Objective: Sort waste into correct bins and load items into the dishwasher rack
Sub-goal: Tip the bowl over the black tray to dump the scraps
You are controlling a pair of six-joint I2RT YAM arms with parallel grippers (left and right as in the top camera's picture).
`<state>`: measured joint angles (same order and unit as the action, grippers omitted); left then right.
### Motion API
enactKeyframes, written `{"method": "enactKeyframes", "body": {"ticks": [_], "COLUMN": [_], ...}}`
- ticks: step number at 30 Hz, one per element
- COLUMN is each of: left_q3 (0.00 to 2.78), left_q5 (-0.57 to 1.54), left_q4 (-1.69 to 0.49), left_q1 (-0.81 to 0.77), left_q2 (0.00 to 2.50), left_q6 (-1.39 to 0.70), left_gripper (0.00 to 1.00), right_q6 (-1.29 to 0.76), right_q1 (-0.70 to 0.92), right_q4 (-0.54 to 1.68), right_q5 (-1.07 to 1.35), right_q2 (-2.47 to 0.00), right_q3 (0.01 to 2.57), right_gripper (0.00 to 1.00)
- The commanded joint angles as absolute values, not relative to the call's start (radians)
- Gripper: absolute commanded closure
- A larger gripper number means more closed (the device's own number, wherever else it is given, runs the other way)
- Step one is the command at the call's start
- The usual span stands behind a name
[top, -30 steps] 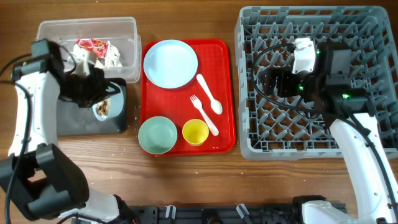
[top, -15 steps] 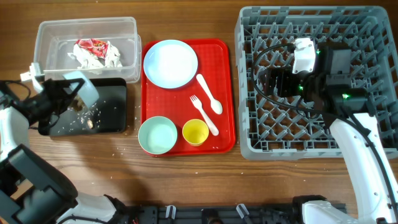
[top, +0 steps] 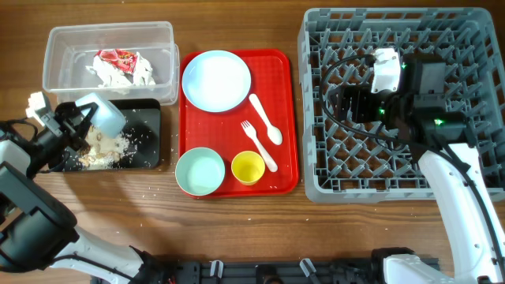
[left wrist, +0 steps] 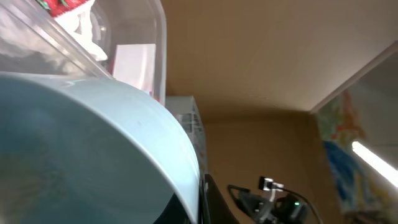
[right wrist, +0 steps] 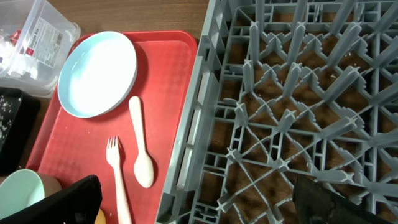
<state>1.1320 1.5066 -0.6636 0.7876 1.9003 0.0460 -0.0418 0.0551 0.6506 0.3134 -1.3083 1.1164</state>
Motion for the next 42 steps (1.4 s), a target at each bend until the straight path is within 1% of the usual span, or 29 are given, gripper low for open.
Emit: {"method": "enactKeyframes", "body": {"ticks": [1, 2, 3, 4, 9, 11, 12, 13, 14, 15, 16, 17, 18, 19, 20, 22, 23, 24, 25, 27, 28, 29, 30, 31, 32, 34, 38, 40, 42], "left_q3": [1.129, 1.129, 1.129, 1.129, 1.129, 1.129, 1.129, 1.129, 1.129, 1.129, 1.13, 1.129, 1.129, 1.129, 1.129, 1.13, 1.13, 1.13, 1.13, 1.13, 1.13, 1.13, 1.13, 1.13, 1.13, 1.13, 1.132, 1.132, 1.132], "left_q5": [1.577, 1.577, 1.577, 1.577, 1.537, 1.573, 1.54, 1.46, 1.448, 1.518, 1.551, 1.489, 1.416, 1.494, 1.514, 1.577, 1.555, 1.507, 1.577, 1.539, 1.578, 1.482, 1.405, 1.465, 1.555, 1.511, 1.517, 1.512, 1.455], "left_q4": [-0.669, -0.677, -0.732, -0.756, -0.706, -0.756, -0.713, -0.68, -0.721, -0.794, -0.792, -0.714, -0.727, -0.76, -0.74, -0.774, -0.71, -0.69, -0.739, -0.661, -0.707, -0.657, -0.676, -0.721, -0.704, -0.673, -0.675, -0.677, -0.677], "left_q1": [0.795, 0.795, 0.795, 0.795, 0.795, 0.795, 0.795, 0.795, 0.795, 0.794, 0.794, 0.798, 0.8, 0.799, 0.799, 0.798, 0.801, 0.804, 0.802, 0.803, 0.801, 0.802, 0.804, 0.802, 0.797, 0.8, 0.775, 0.735, 0.678], "left_q2": [1.913, 1.912, 1.912, 1.912, 1.913, 1.912, 1.912, 1.912, 1.912, 1.911, 1.911, 1.912, 1.912, 1.911, 1.911, 1.911, 1.912, 1.911, 1.911, 1.911, 1.911, 1.911, 1.911, 1.911, 1.911, 1.911, 1.9, 1.848, 1.774], "left_q6": [0.037, 0.025, -0.056, -0.064, -0.121, -0.144, -0.135, -0.148, -0.194, -0.17, -0.116, -0.122, -0.221, -0.199, -0.176, -0.194, -0.184, -0.226, -0.24, -0.245, -0.257, -0.246, -0.32, -0.313, -0.245, -0.261, -0.277, -0.277, -0.278], "left_gripper": [0.96, 0.96, 0.96, 0.96, 0.96, 0.96, 0.96, 0.96, 0.96, 0.96, 0.96, 0.96, 0.96, 0.96, 0.96, 0.96, 0.96, 0.96, 0.96, 0.96, 0.96, 0.96, 0.96, 0.96, 0.96, 0.96, 0.96, 0.96, 0.96], "right_q6": [-0.055, -0.055, -0.055, -0.055, -0.056, -0.056, -0.055, -0.056, -0.056, -0.056, -0.056, -0.056, -0.054, -0.056, -0.056, -0.056, -0.056, -0.056, -0.056, -0.056, -0.056, -0.056, -0.056, -0.056, -0.055, -0.055, -0.055, -0.055, -0.055], "right_q1": [0.053, 0.053, 0.053, 0.053, 0.054, 0.055, 0.055, 0.055, 0.055, 0.055, 0.057, 0.058, 0.058, 0.059, 0.059, 0.059, 0.059, 0.059, 0.059, 0.06, 0.059, 0.059, 0.059, 0.06, 0.059, 0.059, 0.059, 0.059, 0.059], "right_q4": [0.648, 0.648, 0.648, 0.648, 0.648, 0.649, 0.648, 0.648, 0.649, 0.651, 0.651, 0.651, 0.648, 0.649, 0.649, 0.65, 0.645, 0.643, 0.649, 0.648, 0.648, 0.646, 0.645, 0.648, 0.653, 0.648, 0.649, 0.648, 0.648], "right_q5": [0.316, 0.316, 0.316, 0.316, 0.317, 0.317, 0.316, 0.317, 0.317, 0.316, 0.317, 0.317, 0.316, 0.317, 0.317, 0.317, 0.317, 0.317, 0.317, 0.317, 0.317, 0.317, 0.316, 0.317, 0.316, 0.316, 0.316, 0.316, 0.316], "right_q2": [-1.319, -1.319, -1.319, -1.319, -1.319, -1.319, -1.319, -1.319, -1.319, -1.319, -1.319, -1.319, -1.319, -1.319, -1.319, -1.319, -1.319, -1.319, -1.319, -1.319, -1.319, -1.319, -1.319, -1.319, -1.319, -1.319, -1.319, -1.319, -1.319], "right_q3": [1.137, 1.137, 1.137, 1.137, 1.137, 1.137, 1.137, 1.137, 1.137, 1.137, 1.137, 1.137, 1.137, 1.137, 1.137, 1.137, 1.137, 1.137, 1.137, 1.137, 1.137, 1.137, 1.137, 1.137, 1.137, 1.137, 1.137, 1.137, 1.137], "right_gripper": [0.0, 0.0, 0.0, 0.0, 0.0, 0.0, 0.0, 0.0, 0.0, 0.0, 0.0, 0.0, 0.0, 0.0, 0.0, 0.0, 0.0, 0.0, 0.0, 0.0, 0.0, 0.0, 0.0, 0.0, 0.0, 0.0, 0.0, 0.0, 0.0]}}
